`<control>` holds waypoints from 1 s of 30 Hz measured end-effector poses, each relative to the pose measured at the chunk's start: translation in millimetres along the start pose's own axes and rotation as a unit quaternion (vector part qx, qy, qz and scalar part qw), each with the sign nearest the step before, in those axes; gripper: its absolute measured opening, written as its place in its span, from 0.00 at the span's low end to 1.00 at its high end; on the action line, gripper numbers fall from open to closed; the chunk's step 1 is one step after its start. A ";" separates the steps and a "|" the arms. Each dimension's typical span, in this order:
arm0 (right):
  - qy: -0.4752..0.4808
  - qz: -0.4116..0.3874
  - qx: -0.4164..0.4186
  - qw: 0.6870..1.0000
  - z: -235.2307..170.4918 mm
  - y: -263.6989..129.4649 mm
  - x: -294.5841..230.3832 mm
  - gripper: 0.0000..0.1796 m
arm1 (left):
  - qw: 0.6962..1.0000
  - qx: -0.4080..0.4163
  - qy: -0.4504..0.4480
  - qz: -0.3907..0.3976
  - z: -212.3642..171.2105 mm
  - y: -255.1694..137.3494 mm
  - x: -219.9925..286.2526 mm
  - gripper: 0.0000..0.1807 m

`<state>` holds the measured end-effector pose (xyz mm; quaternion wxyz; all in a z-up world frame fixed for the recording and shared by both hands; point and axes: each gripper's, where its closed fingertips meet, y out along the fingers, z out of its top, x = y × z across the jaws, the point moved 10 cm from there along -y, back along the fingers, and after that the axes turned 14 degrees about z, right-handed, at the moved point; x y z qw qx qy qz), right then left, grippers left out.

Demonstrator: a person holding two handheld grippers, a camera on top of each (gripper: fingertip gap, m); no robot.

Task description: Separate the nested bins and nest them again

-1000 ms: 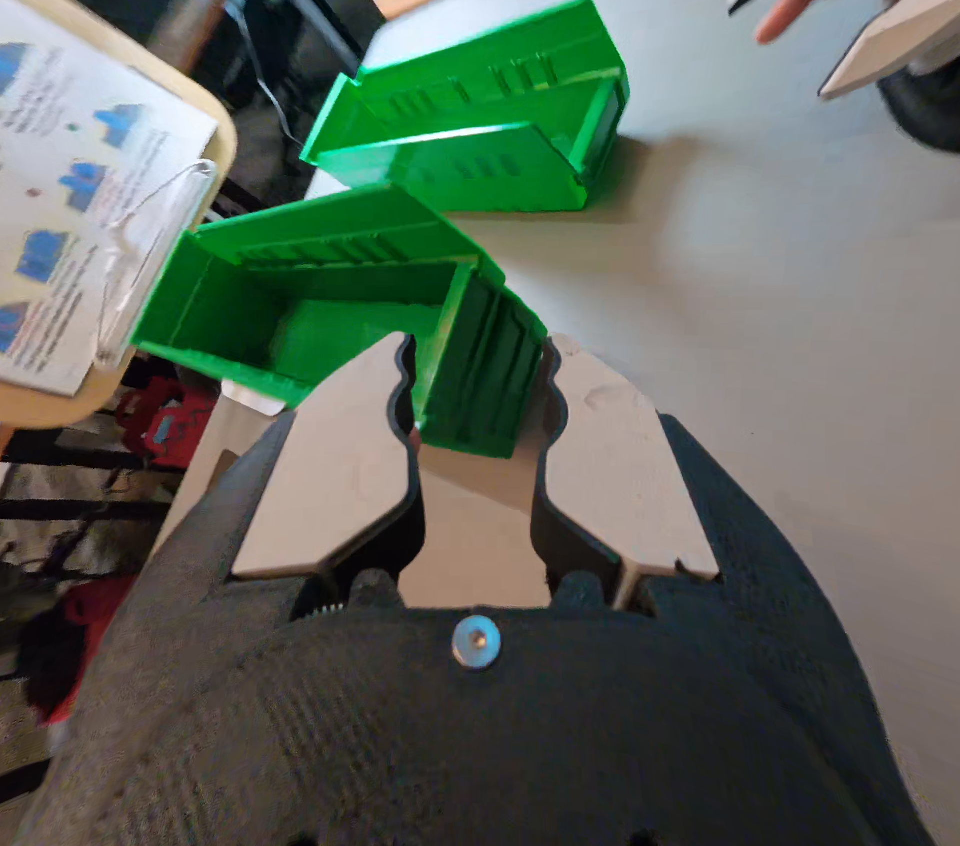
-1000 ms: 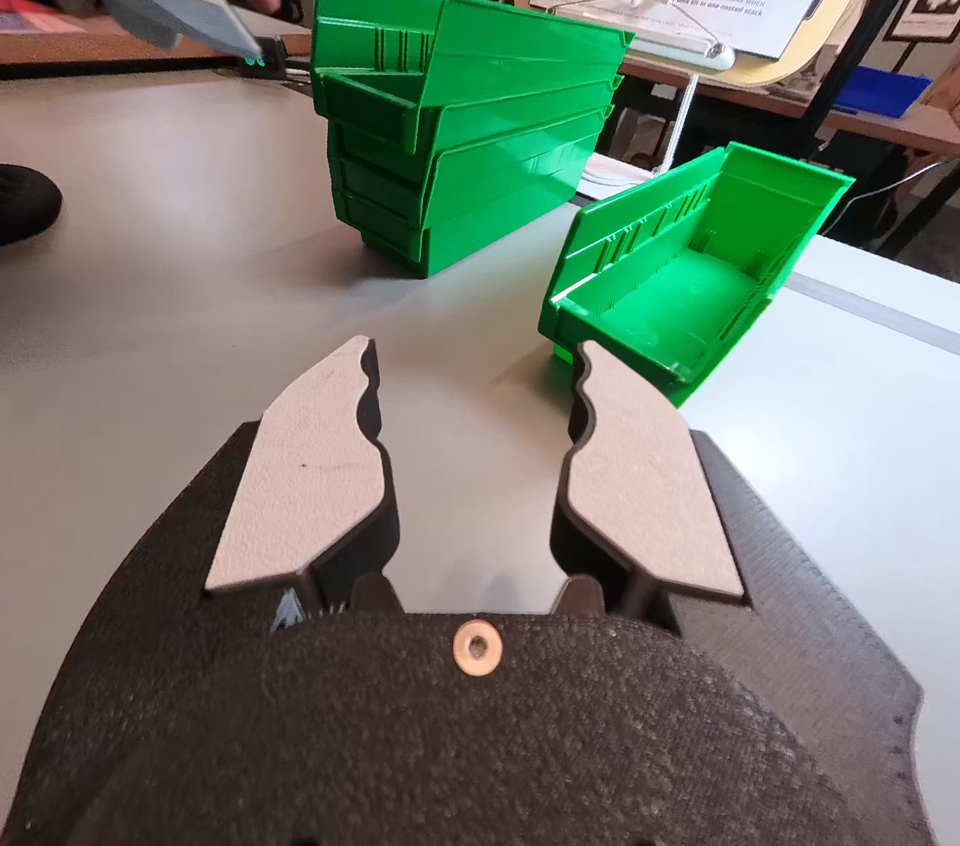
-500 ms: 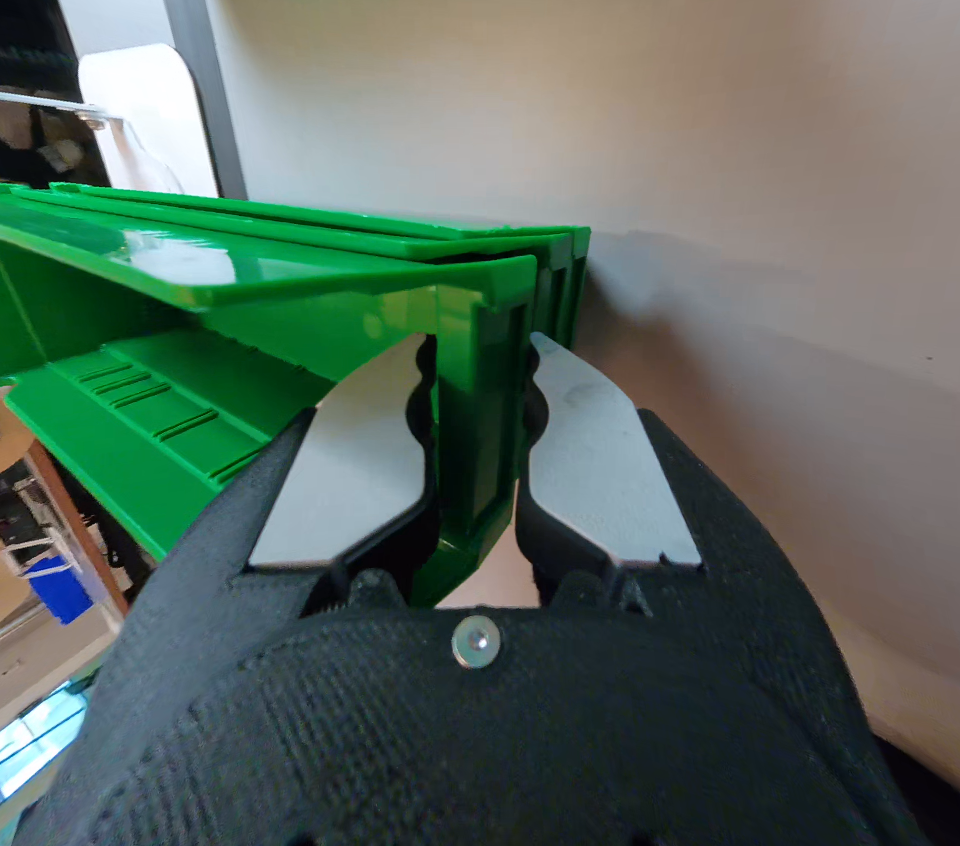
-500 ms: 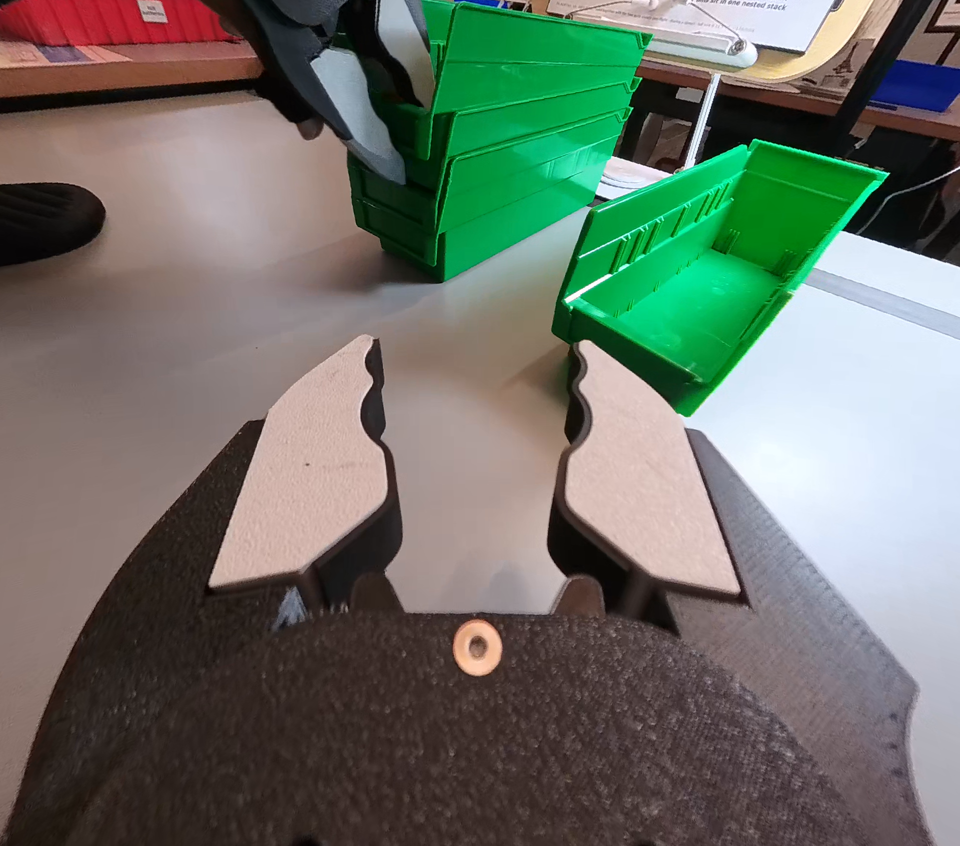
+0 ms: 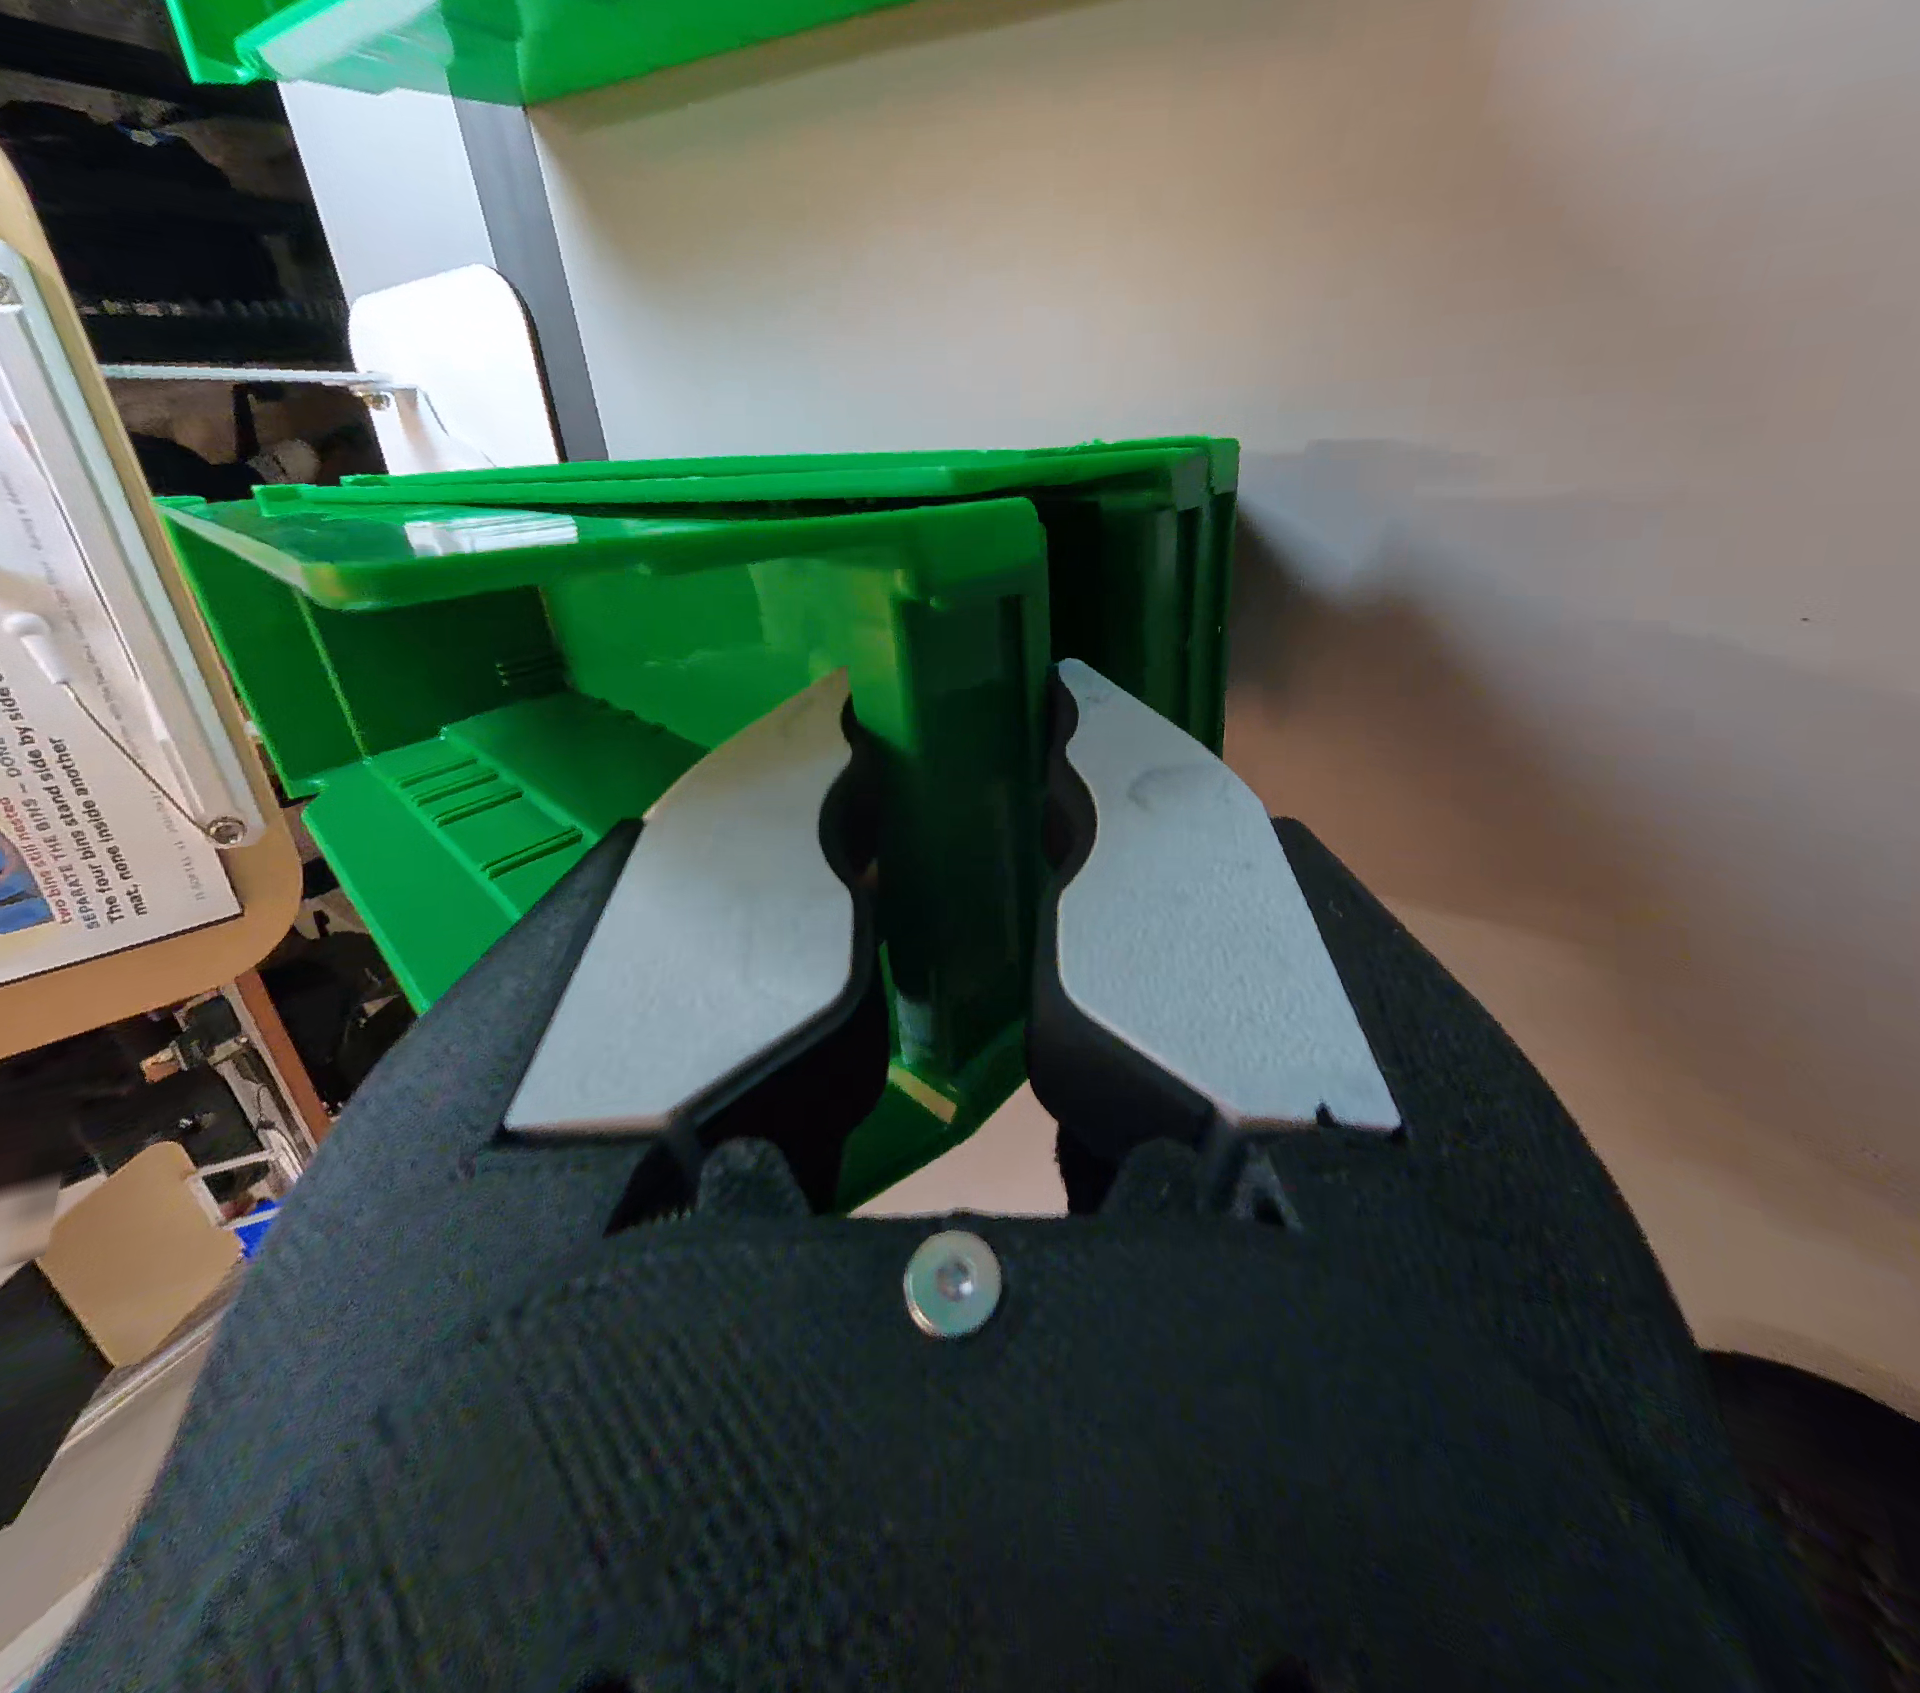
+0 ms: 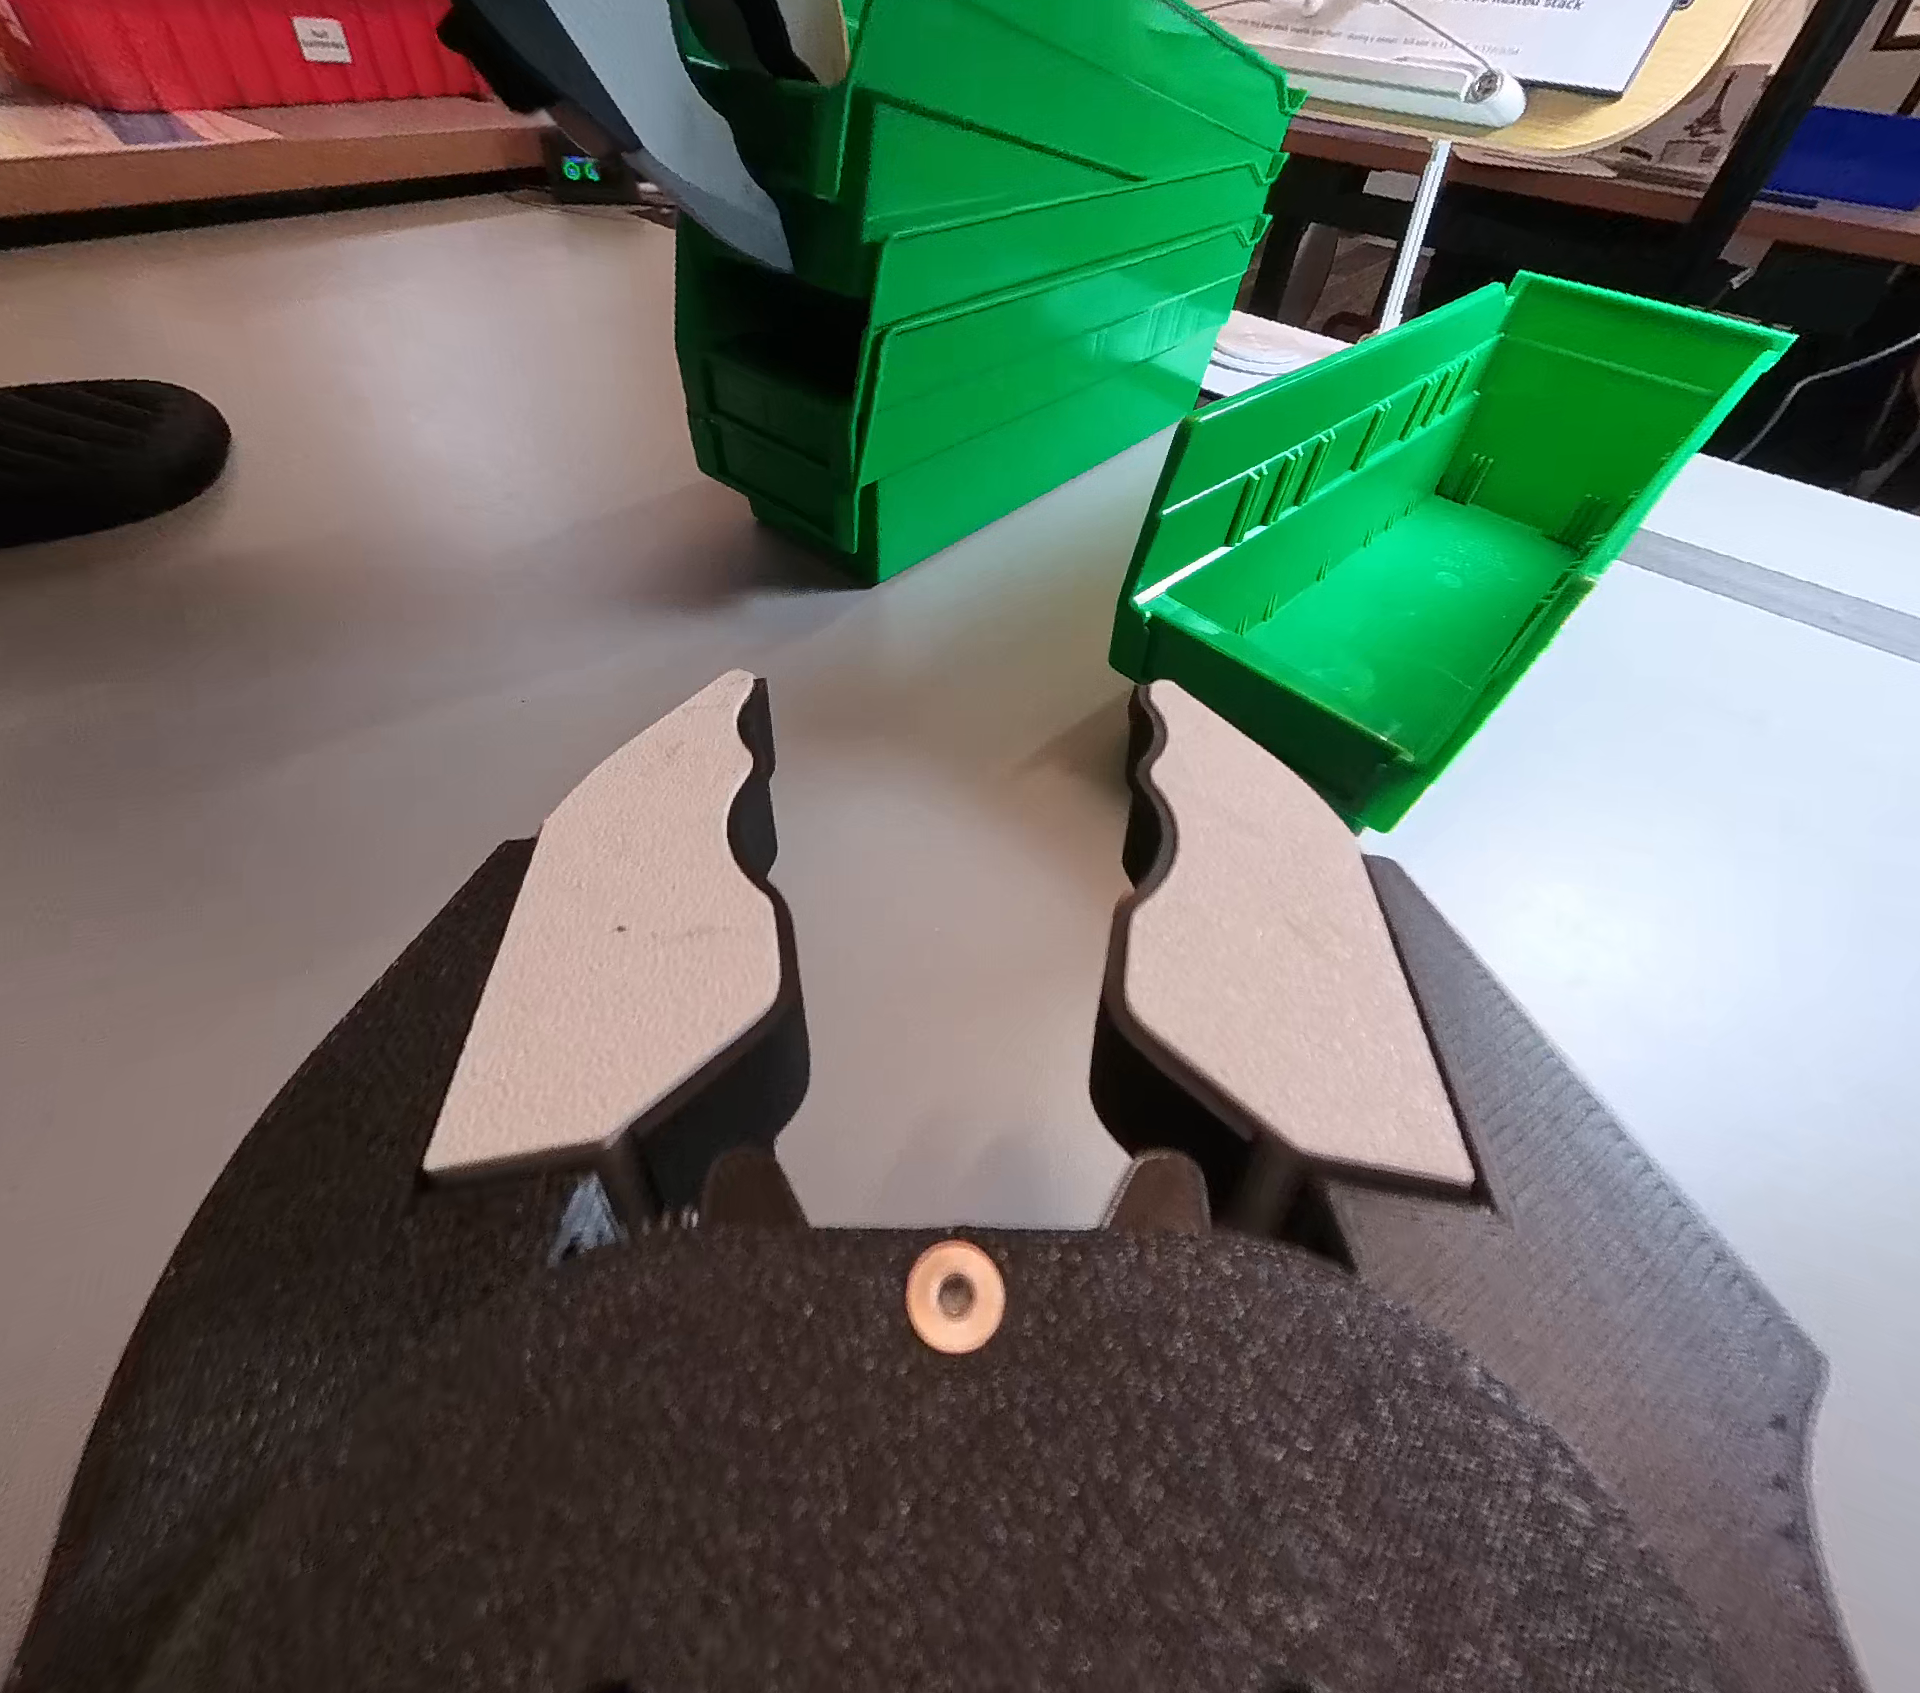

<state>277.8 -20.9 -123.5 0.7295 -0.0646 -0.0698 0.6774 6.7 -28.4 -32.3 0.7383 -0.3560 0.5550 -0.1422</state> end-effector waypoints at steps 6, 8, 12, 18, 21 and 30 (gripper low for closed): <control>0.005 0.000 0.003 1.000 -0.1 -0.6 0.8 0.36 | 1.000 0.019 -0.006 0.014 4.8 -29.8 -14.1 0.16; 0.005 0.001 0.003 1.000 -0.1 -0.6 0.9 0.36 | 0.998 0.025 -0.006 0.053 6.0 -43.6 -26.2 0.16; 0.006 0.000 0.006 1.000 -0.2 -1.3 1.0 0.35 | 0.994 0.037 -0.022 0.101 0.2 -78.4 -56.7 0.16; 0.006 -0.001 0.009 1.000 0.0 -2.0 1.1 0.35 | 0.992 -0.009 -0.031 0.124 -44.7 -87.7 -64.1 0.16; 0.004 -0.001 0.006 1.000 -0.4 -1.4 0.6 0.35 | 0.993 -0.034 -0.044 0.108 -77.3 -64.6 -45.3 0.16; 0.006 -0.003 -0.001 1.000 -1.2 0.3 1.2 0.34 | 0.992 -0.088 -0.058 0.075 -156.1 -1.6 27.1 0.16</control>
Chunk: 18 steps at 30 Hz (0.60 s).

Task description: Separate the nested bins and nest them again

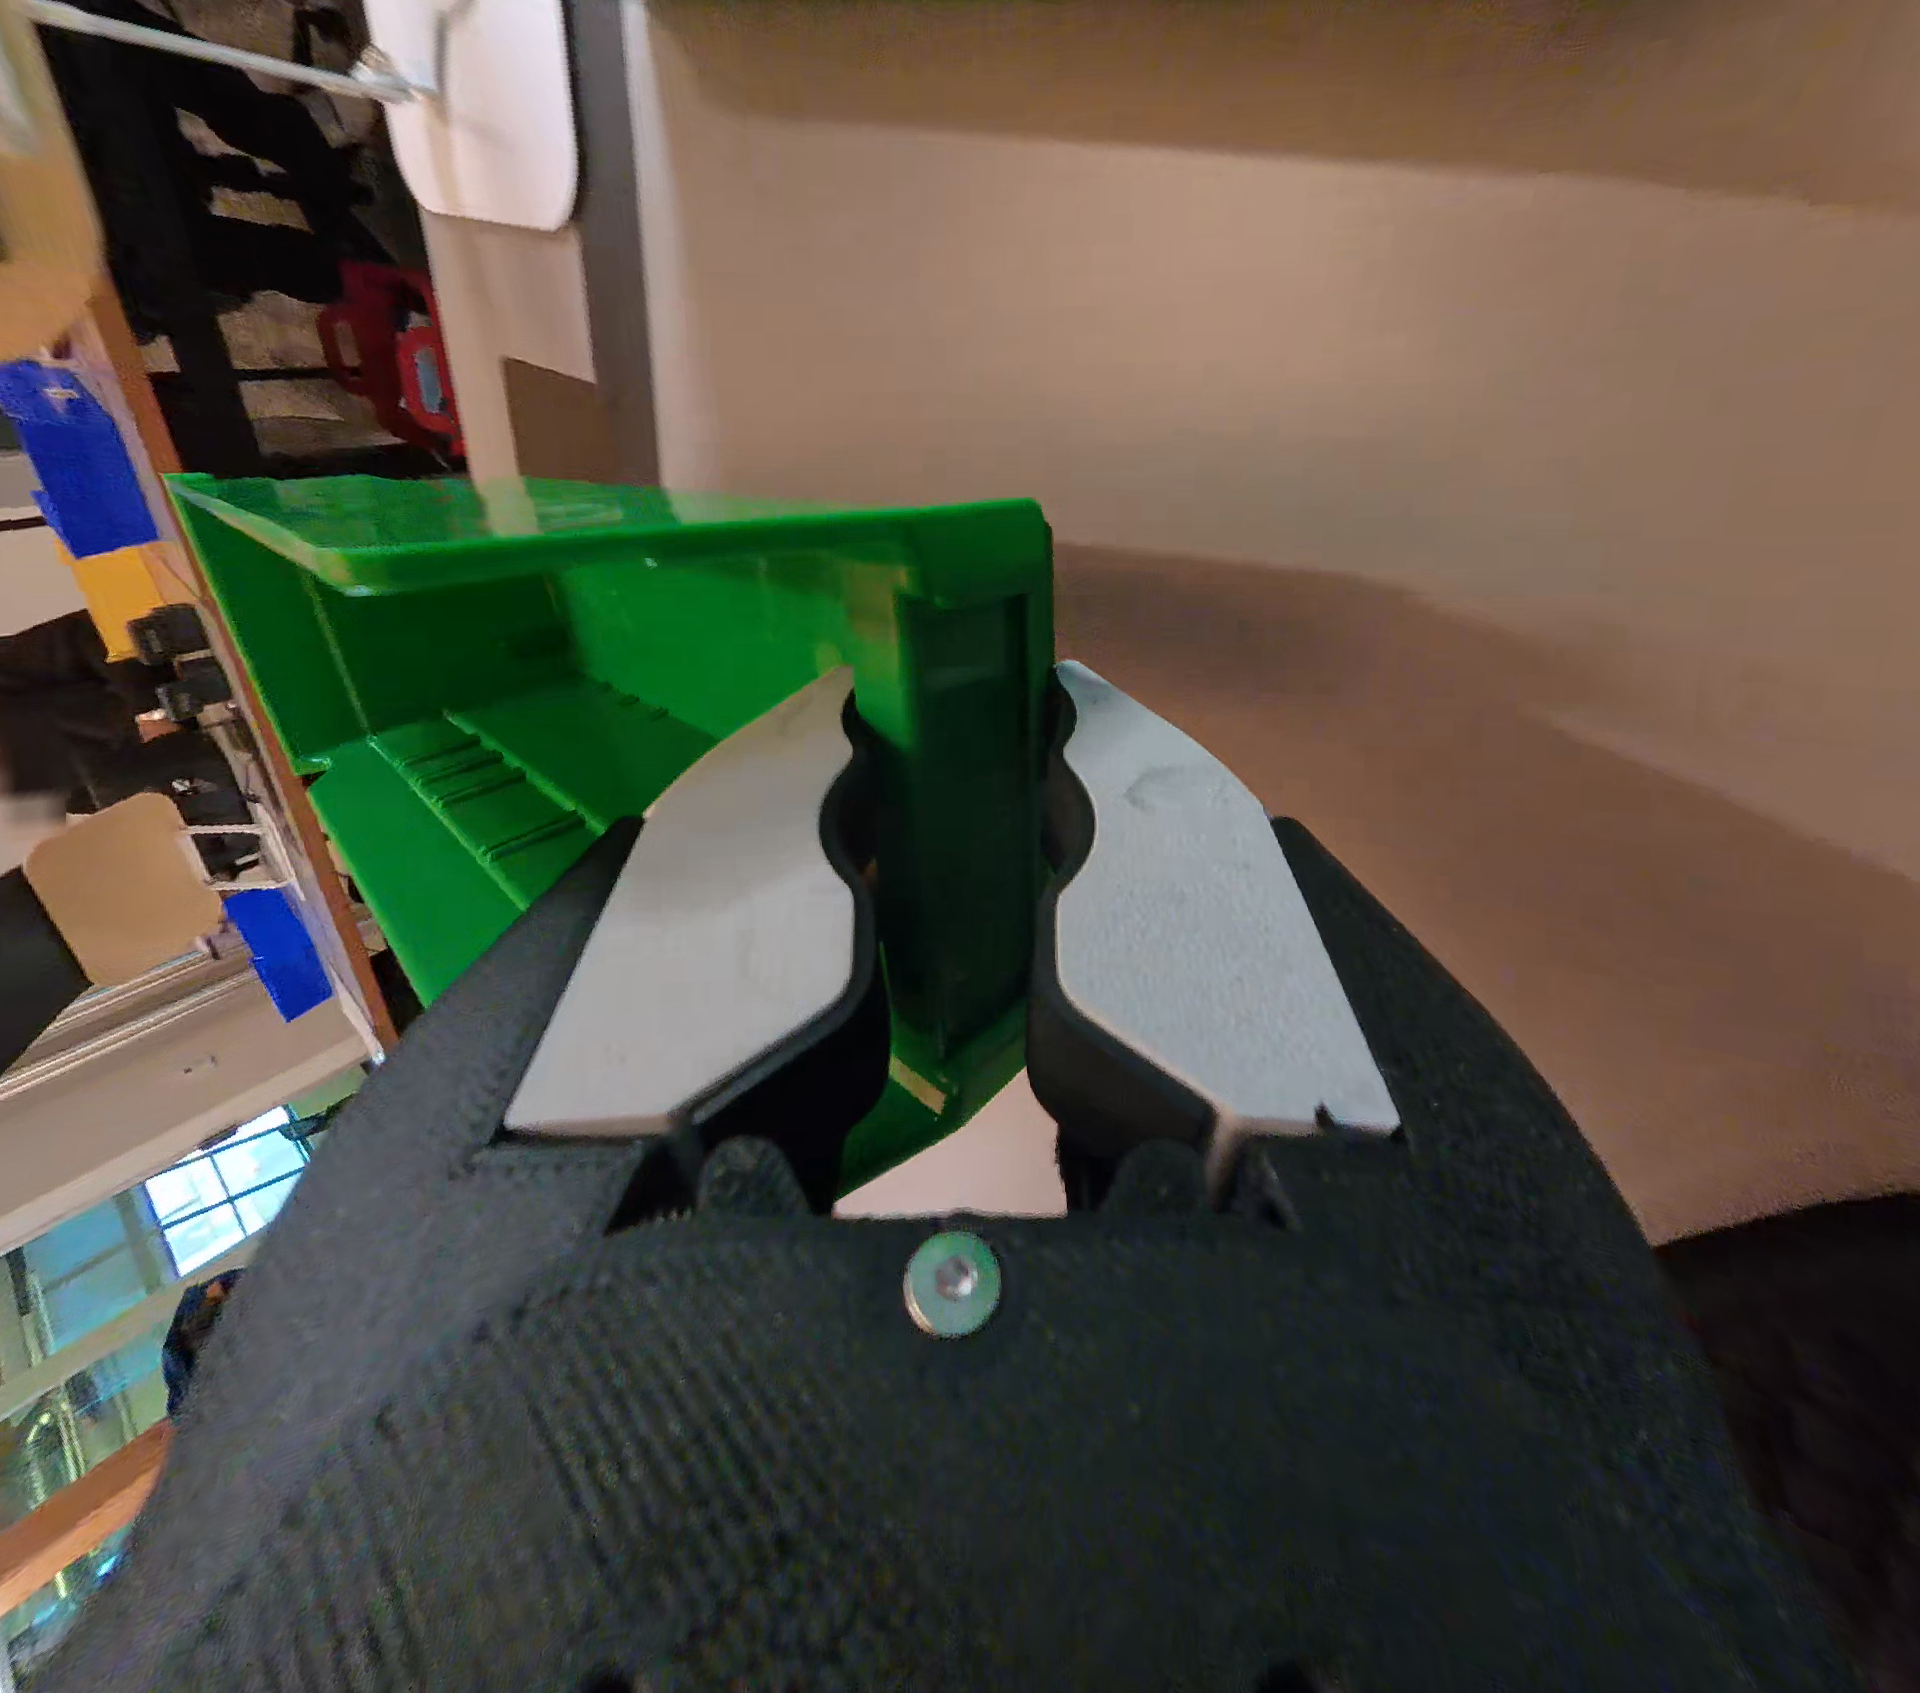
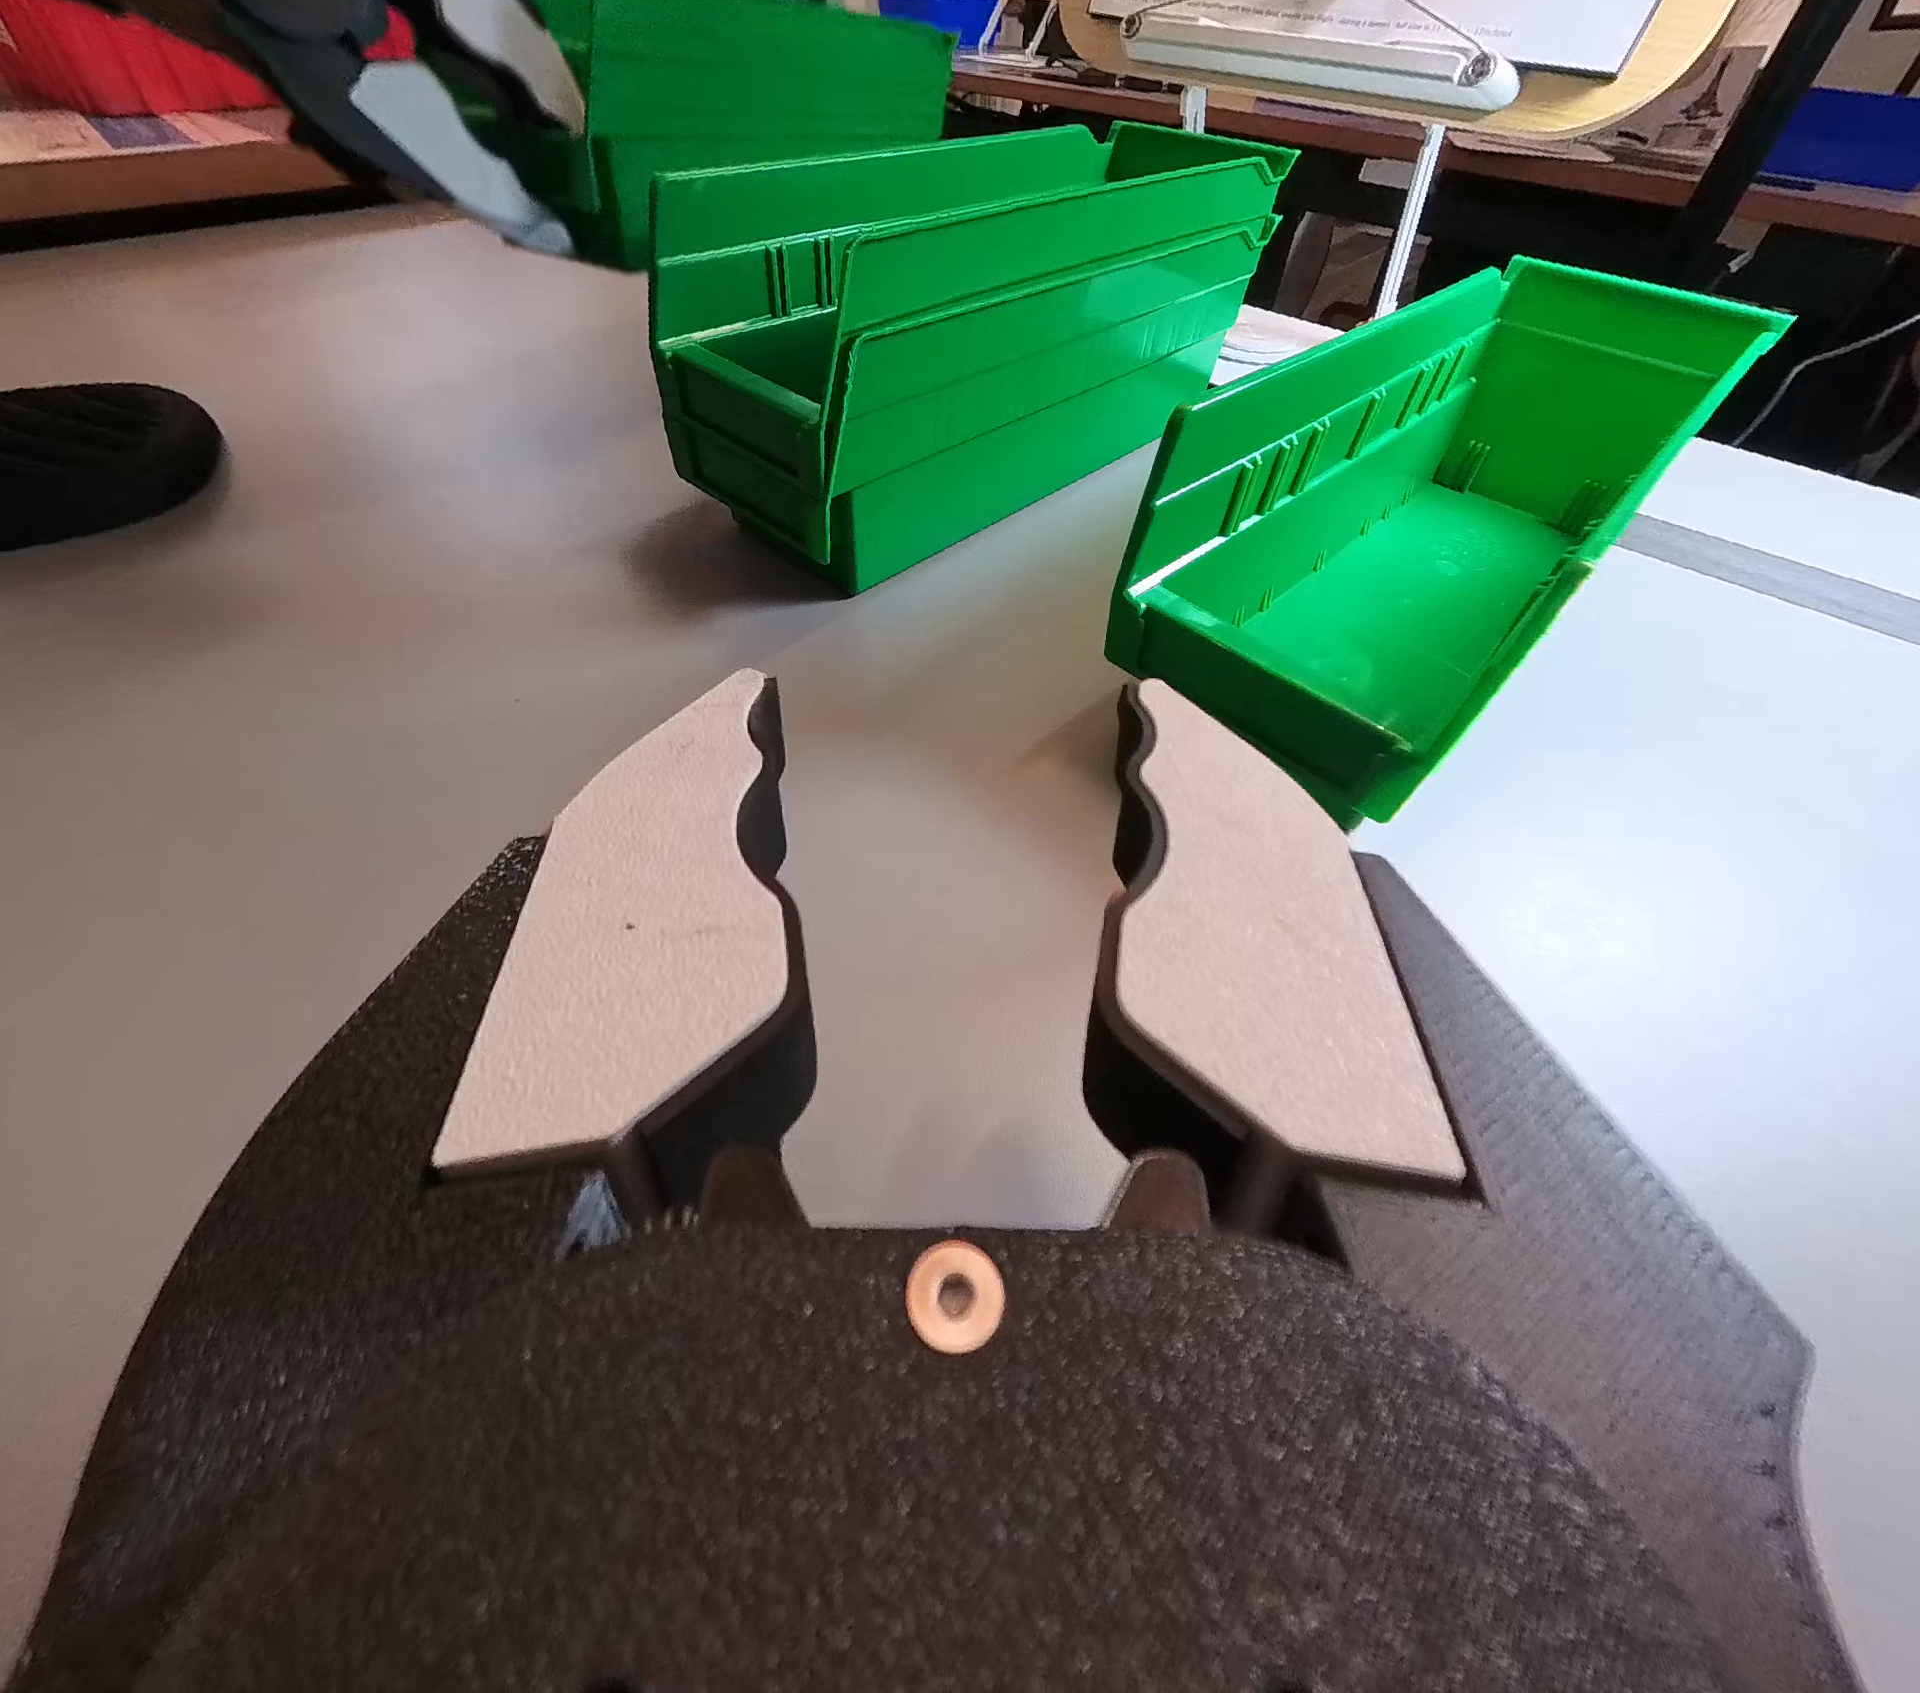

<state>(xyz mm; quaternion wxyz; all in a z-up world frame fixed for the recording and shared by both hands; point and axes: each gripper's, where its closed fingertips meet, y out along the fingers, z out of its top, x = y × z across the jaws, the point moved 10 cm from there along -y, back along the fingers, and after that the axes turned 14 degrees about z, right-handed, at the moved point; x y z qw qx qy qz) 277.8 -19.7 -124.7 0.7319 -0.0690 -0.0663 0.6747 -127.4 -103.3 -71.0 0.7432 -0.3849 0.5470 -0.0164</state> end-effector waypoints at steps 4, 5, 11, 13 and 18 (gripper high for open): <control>0.001 -0.001 0.003 1.000 0.1 -0.4 0.4 0.34 | 1.000 0.000 0.015 -0.009 -18.6 7.4 28.0 0.16; 0.002 -0.001 0.002 1.000 0.1 -0.2 0.5 0.34 | 1.000 0.003 0.017 -0.010 -21.8 8.5 33.3 0.16; -0.001 -0.004 0.001 1.000 -0.2 0.0 -0.1 0.34 | 1.000 0.000 0.024 0.001 -37.3 19.9 47.9 0.16; 0.001 -0.004 0.000 1.000 -0.2 0.0 0.3 0.34 | 1.000 0.002 0.023 0.002 -40.7 23.5 47.9 0.16; 0.003 -0.005 0.002 1.000 -0.1 -0.3 0.8 0.34 | 1.000 0.006 0.023 0.005 -48.4 29.7 48.0 0.16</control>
